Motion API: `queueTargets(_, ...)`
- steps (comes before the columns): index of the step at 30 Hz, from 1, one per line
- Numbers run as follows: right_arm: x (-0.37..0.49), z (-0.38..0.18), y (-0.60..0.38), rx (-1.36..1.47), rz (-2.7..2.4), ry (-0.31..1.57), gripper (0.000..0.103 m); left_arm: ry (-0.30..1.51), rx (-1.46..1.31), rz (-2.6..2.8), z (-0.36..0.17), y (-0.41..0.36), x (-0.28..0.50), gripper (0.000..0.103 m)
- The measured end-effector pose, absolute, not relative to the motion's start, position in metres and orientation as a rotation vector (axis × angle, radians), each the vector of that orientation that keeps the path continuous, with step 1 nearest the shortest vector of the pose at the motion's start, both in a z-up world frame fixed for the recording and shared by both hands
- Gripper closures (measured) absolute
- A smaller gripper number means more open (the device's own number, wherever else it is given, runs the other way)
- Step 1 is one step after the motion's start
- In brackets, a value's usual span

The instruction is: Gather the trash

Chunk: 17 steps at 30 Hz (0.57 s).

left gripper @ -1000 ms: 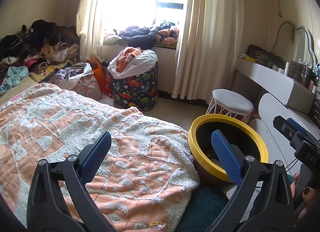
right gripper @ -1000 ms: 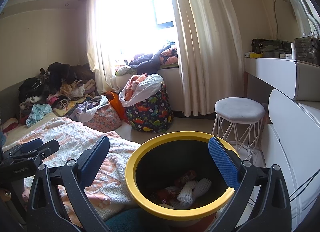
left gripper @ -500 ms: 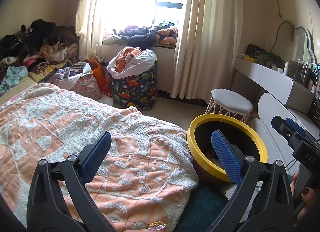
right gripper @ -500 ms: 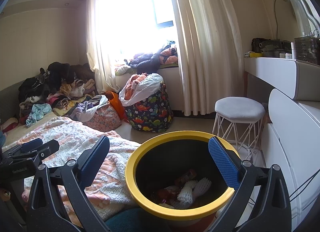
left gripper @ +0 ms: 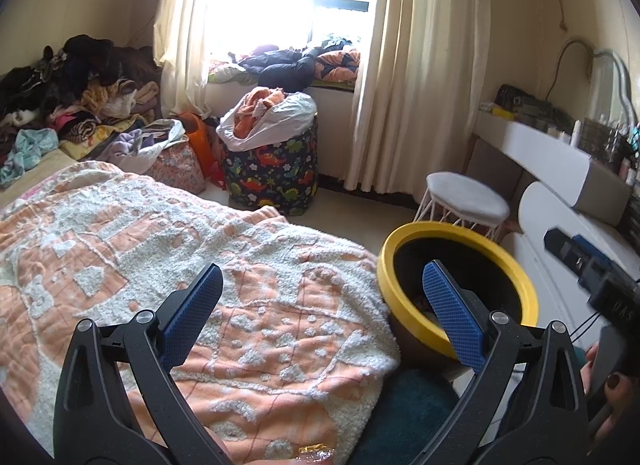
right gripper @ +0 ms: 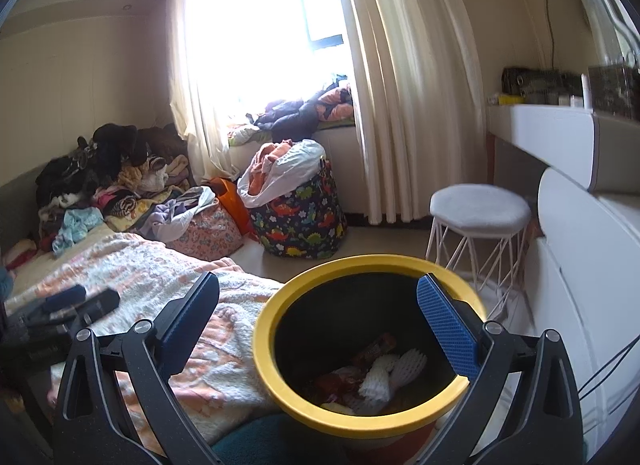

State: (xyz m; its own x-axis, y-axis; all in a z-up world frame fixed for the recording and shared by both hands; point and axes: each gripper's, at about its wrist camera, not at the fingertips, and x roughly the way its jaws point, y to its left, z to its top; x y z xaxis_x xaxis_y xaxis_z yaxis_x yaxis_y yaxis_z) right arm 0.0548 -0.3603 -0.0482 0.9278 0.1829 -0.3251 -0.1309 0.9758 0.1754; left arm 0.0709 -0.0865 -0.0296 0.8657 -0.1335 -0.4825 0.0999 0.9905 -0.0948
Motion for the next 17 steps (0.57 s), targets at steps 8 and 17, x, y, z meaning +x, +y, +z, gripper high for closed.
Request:
queueTargets(8, 0.066, -0.033, -0.279, 0.124, 0.363, 0.384, 0.007, 0.566, -0.152, 0.088, -0.033, 0.002, 0.063, 0.011)
queueTargets(17, 0.060, -0.092, 0.014, -0.270, 0.990, 0.799, 0.006, 0.746, -0.263, 0.810, -0.089, 0.236, -0.010, 0.011)
